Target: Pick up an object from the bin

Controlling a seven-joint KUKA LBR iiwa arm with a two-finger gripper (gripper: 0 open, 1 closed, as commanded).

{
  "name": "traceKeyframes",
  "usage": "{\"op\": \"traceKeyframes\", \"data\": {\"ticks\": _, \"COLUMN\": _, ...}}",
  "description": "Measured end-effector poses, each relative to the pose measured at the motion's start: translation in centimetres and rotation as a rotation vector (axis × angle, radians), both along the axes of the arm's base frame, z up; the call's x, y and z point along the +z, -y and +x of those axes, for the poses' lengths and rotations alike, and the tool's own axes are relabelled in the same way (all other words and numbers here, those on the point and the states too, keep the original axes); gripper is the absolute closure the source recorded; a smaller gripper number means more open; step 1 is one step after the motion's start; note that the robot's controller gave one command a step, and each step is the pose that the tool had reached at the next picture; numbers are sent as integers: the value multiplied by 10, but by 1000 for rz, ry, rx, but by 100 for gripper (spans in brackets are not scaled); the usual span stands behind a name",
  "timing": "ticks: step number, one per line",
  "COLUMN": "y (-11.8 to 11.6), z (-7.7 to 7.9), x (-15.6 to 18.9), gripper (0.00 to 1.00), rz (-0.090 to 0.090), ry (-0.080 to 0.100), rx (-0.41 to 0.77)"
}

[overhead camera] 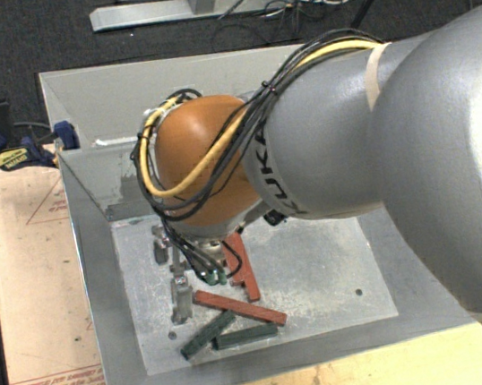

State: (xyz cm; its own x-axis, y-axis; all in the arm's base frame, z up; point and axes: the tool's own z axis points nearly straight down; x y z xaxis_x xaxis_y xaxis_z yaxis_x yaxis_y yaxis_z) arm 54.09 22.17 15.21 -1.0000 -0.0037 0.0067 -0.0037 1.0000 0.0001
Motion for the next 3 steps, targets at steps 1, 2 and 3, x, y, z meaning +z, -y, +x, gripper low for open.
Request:
{"op": "traceKeyframes", "data": {"ticks": 1, "y": 90, "z": -16, "x": -80, "gripper": 0, "rz": -2, "ry": 0, "rx": 134}}
{"op": "traceKeyframes", "data": {"ticks": 2, "y": 86, "z": -15, "x": -77, "gripper": 100, "rz": 2, "ry": 7, "rx": 138}}
{"op": "traceKeyframes", "data": {"ticks": 3, "y": 49, "z": -15, "x": 64, "gripper": 100, "rz": 4, "ry": 17, "rx": 225}}
